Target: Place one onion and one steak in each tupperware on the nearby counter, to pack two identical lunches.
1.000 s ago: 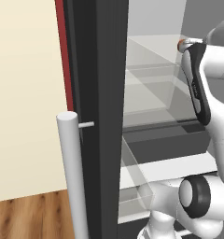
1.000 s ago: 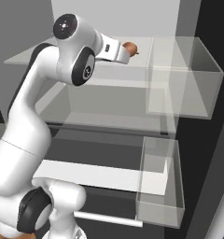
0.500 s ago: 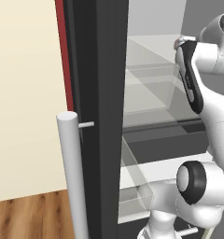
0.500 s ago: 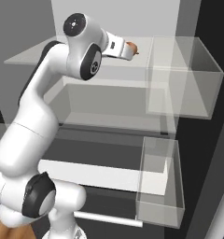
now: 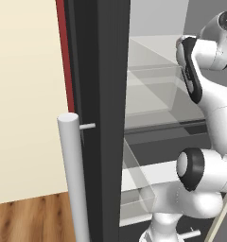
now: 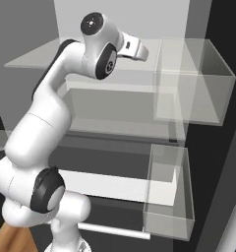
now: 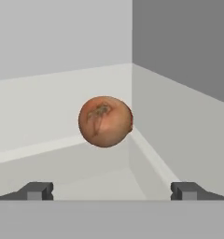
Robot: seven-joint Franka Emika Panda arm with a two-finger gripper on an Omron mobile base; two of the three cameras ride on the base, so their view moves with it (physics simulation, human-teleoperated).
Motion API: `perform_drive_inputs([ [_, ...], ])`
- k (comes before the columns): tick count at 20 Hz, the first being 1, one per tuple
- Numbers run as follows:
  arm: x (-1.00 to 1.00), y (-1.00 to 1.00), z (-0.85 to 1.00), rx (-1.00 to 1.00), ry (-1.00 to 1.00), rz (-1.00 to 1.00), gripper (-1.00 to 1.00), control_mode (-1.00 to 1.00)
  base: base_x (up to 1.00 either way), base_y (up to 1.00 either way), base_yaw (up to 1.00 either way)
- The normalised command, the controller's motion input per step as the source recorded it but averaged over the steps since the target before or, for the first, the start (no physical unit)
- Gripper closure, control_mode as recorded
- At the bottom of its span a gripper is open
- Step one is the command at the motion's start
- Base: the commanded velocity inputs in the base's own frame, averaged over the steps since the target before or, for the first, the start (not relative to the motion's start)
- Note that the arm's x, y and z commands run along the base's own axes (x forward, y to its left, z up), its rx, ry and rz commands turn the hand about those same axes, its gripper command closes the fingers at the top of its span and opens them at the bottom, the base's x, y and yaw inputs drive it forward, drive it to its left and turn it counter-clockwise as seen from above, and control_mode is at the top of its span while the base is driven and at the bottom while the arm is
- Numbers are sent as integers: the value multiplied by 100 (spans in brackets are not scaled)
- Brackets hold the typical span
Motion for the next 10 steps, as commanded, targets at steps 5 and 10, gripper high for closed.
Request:
perform_drive_inputs([
  [5, 37, -11, 0, 0, 4, 0, -100, -100, 0, 0, 0],
  [10, 37, -14, -6, 0, 3, 0, -100, -100, 0, 0, 0],
])
